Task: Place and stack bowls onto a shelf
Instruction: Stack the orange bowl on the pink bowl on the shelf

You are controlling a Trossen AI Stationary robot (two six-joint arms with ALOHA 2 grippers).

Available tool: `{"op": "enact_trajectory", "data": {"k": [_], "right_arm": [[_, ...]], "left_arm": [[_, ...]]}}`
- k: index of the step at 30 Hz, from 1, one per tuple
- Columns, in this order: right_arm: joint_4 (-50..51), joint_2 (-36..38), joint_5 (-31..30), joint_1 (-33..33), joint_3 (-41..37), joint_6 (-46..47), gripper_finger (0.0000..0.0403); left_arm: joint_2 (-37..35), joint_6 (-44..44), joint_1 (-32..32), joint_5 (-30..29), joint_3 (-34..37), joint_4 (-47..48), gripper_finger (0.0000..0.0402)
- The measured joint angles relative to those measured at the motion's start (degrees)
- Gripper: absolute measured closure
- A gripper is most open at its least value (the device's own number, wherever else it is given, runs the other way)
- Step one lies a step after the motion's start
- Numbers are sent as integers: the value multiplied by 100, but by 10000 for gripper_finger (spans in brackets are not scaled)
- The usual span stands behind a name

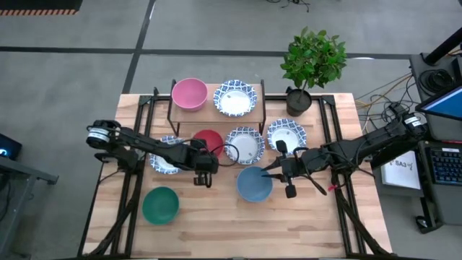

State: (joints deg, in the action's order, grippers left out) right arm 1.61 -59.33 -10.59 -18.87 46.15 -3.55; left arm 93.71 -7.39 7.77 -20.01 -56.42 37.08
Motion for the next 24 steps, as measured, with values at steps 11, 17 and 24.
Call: {"op": "enact_trajectory", "data": {"k": [11, 17, 24], "right_arm": [[106, -2, 0, 0, -2, 64, 335], [107, -2, 0, 0, -9, 70, 337], [107, -13, 0, 0, -9, 63, 335]], "left_arm": [[-180, -383, 101, 358, -9, 28, 399], [-474, -362, 280, 417, -139, 66, 401], [-891, -97, 534, 415, -1224, 1306, 401]]}}
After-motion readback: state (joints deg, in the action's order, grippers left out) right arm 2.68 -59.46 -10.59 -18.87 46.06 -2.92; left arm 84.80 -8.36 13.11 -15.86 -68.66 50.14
